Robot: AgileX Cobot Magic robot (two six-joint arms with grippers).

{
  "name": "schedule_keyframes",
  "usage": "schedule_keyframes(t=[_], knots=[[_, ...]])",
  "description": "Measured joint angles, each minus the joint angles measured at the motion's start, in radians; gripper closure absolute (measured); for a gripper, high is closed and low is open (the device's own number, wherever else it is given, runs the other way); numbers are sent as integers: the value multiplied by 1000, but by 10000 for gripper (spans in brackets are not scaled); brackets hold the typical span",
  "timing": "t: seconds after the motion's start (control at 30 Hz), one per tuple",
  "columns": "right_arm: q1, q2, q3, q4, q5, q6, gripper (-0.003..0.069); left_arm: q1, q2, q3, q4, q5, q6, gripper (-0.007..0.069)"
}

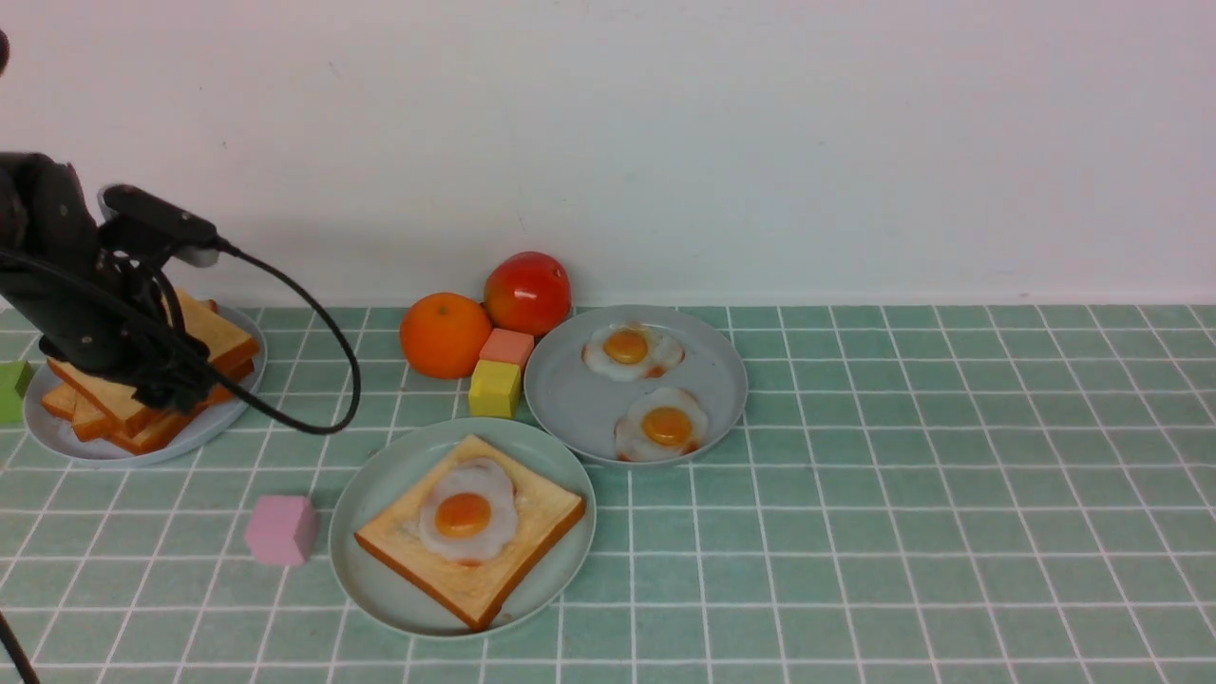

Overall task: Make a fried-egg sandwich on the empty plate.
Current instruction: Use the left arm to grab a slice of bread, then use the left arm to place a slice of bread on the fried egg in the middle

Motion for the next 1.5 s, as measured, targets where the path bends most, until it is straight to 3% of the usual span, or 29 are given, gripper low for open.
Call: schedule_keyframes(t=[0.37,0.5,0.53,0.63,0.7,1.0,1.13,1.23,1.4,1.47,1.5], knots=[[0,4,7,43,-23,2,648,0,22,-1,64,-15,3,165],[0,10,7,58,-24,2,645,0,22,-1,81,-25,3,319],[0,10,7,59,-24,2,645,0,22,-1,81,-25,3,328],[0,11,7,66,-27,2,645,0,22,-1,85,-23,3,492],[0,11,7,68,-28,2,645,-1,22,-1,88,-21,3,536],[0,11,8,82,-30,2,641,-1,-27,-1,91,38,-12,540],[0,11,8,82,-30,2,637,-18,-115,0,92,99,-95,540],[0,11,8,67,-27,2,637,-63,-190,0,102,162,-162,540],[0,11,8,17,19,1,634,-267,-351,15,106,378,-416,540],[0,11,8,10,32,1,633,-332,-381,37,109,410,-460,540],[0,11,8,3,52,-2,630,-429,-415,78,116,432,-506,540]])
